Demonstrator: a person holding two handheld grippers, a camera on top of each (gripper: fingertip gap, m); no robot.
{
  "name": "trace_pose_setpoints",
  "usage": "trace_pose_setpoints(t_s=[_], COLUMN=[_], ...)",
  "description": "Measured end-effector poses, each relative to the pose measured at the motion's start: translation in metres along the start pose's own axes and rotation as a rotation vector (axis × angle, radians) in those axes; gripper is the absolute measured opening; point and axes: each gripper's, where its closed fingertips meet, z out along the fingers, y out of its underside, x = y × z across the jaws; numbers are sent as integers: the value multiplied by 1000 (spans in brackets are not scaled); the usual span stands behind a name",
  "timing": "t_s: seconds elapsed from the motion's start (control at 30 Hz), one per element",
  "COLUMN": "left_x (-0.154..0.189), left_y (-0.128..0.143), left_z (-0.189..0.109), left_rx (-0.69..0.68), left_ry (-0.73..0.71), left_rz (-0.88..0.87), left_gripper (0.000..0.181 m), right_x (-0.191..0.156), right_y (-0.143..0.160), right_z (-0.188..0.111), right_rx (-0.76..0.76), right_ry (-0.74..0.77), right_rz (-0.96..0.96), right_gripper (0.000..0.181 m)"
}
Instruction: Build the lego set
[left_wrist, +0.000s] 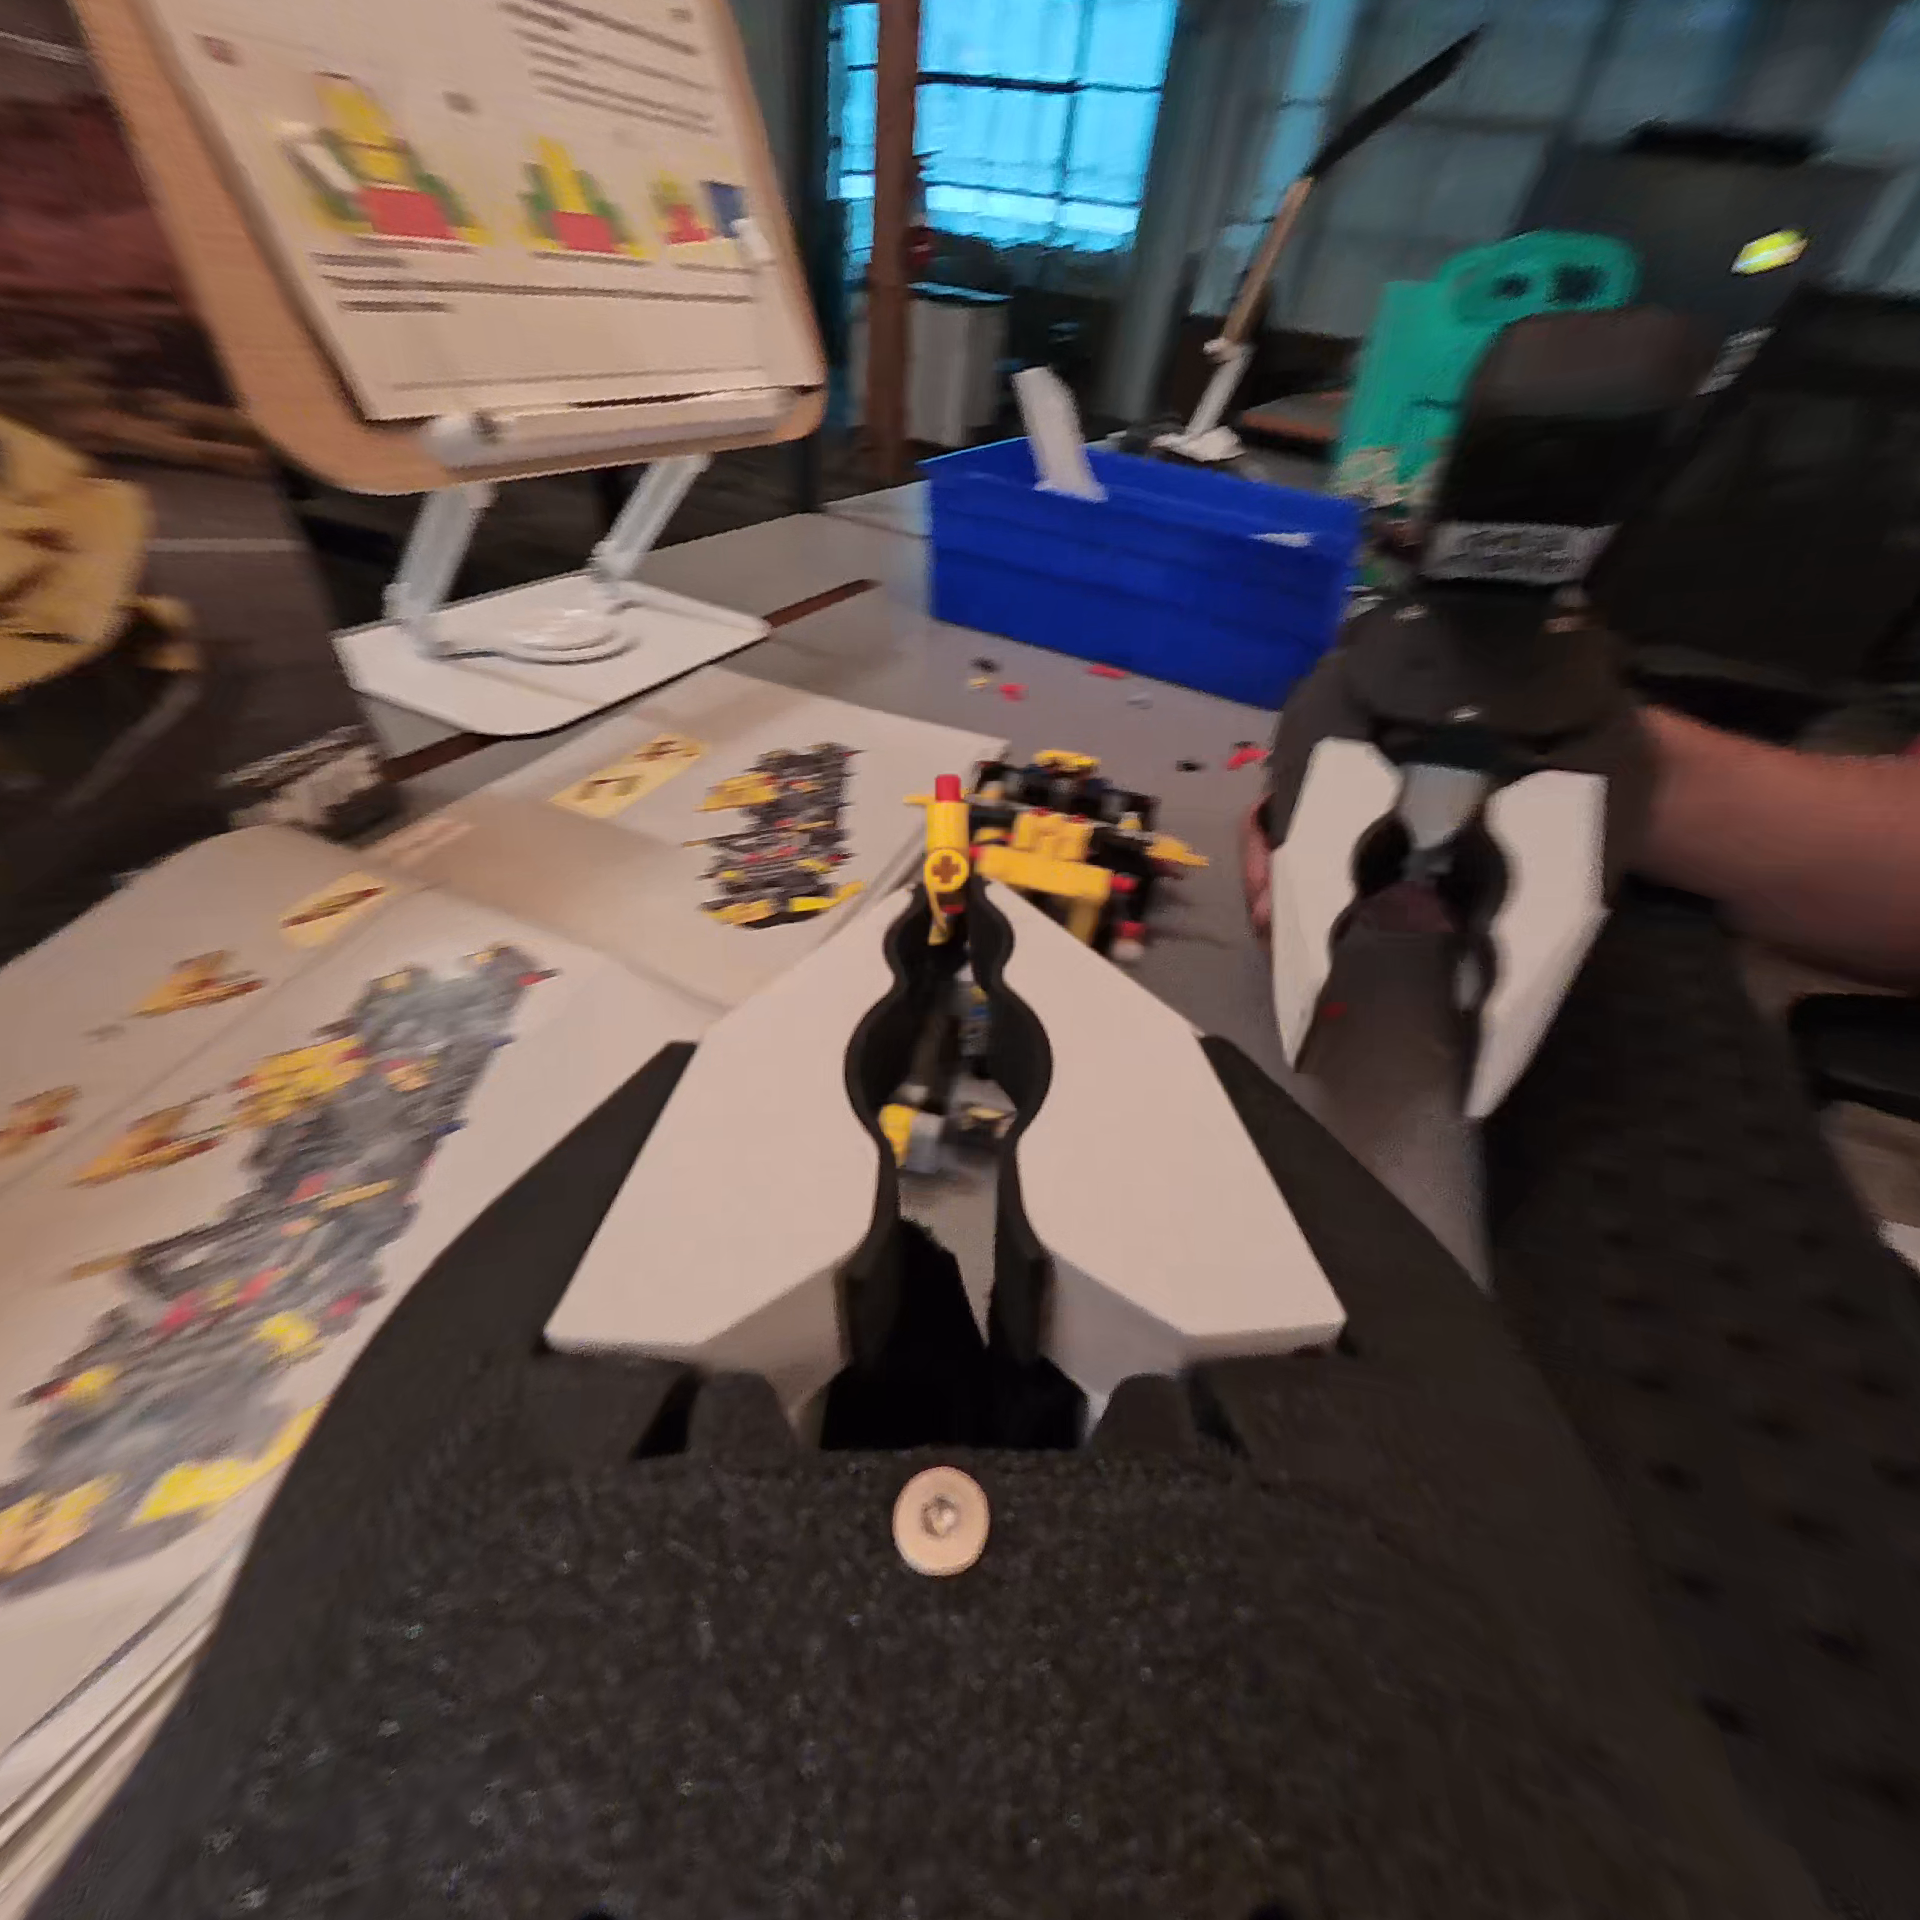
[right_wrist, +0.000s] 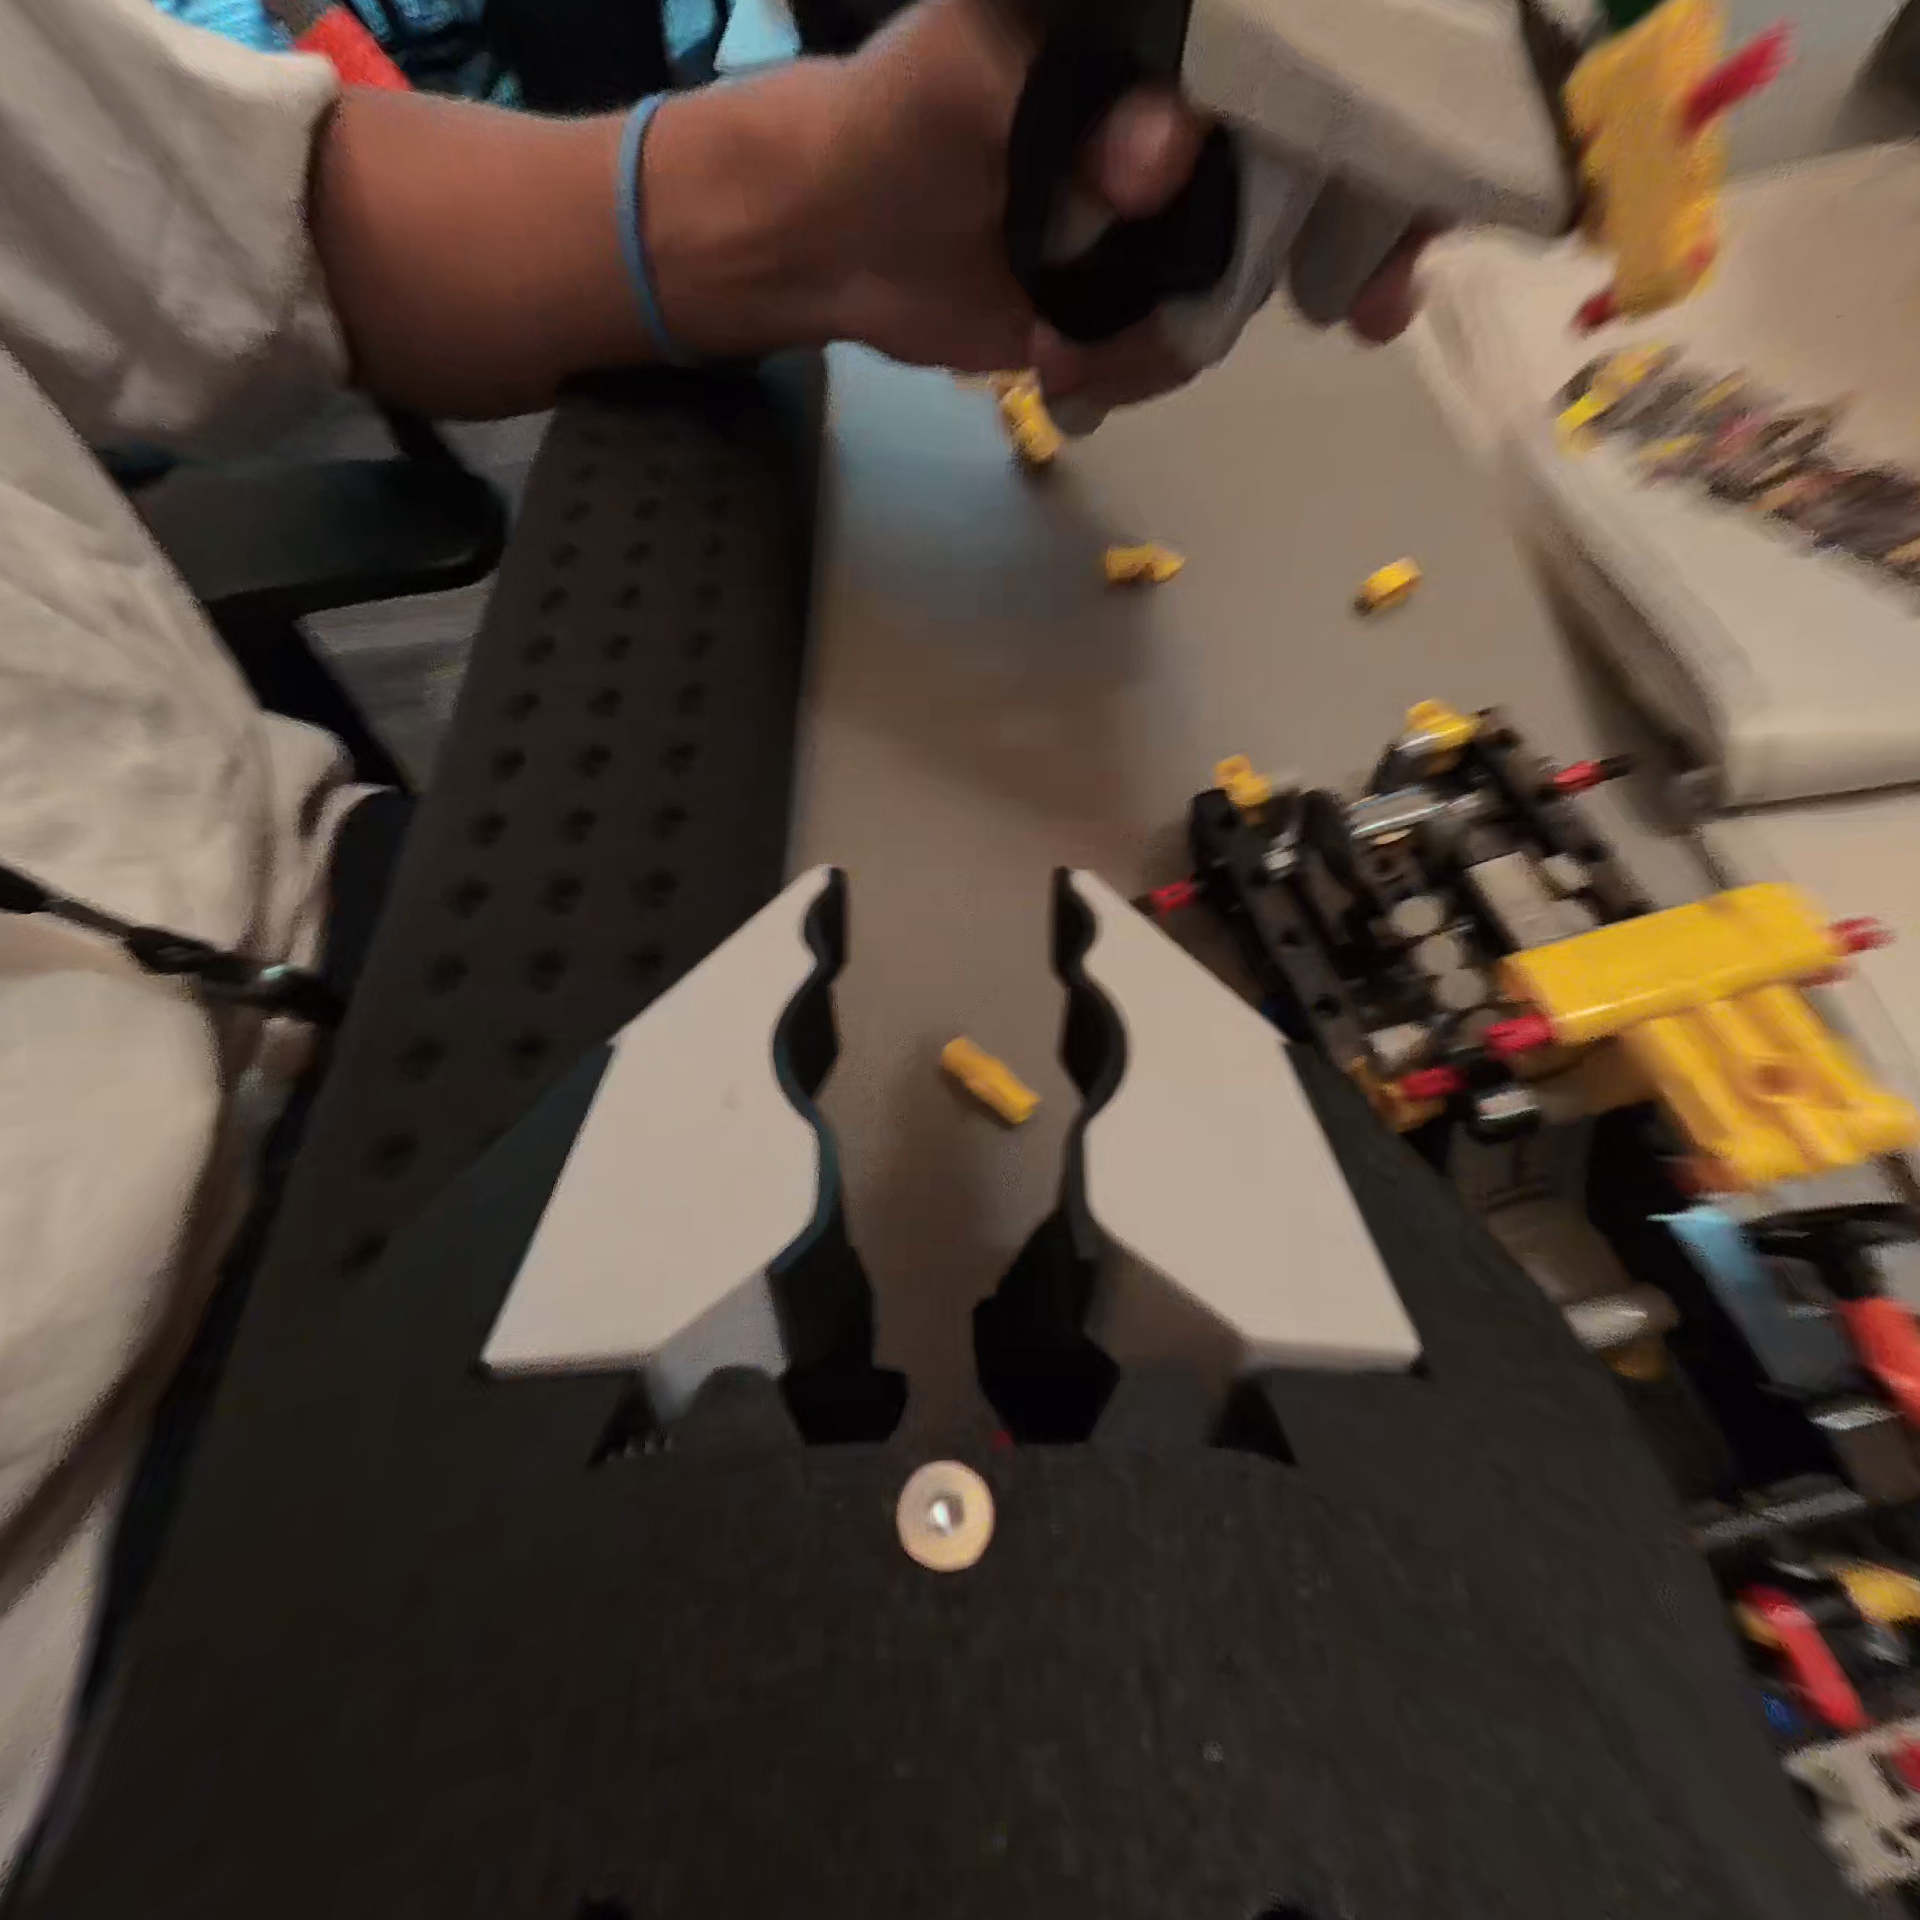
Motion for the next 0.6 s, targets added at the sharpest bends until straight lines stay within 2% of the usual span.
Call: trace_pose_setpoints(t_s=[0.03,0.07,0.1,0.2,0.3,0.47,0.6], left_x=[-6,-10,-13,-20,-23,-24,-28], left_y=[-1,-3,-5,-4,-1,8,8], left_z=[-2,-4,-5,-7,-6,-1,-1], left_rx=[3,14,26,33,24,-34,-46], left_ry=[-32,-44,-49,-51,-49,-101,-133], left_rz=[-2,-22,-49,-105,-107,-6,38], left_gripper=[6,7,7,7,7,6,7], right_x=[7,12,13,-1,16,29,45], right_y=[-5,-7,-3,-1,-3,-5,4], right_z=[-3,-6,-12,-14,-19,-25,-30], right_rx=[35,38,-15,-51,-25,38,19], right_ry=[63,111,136,28,127,169,213], right_rz=[-36,-58,-57,15,5,3,52], right_gripper=[53,48,0,0,0,21,20])
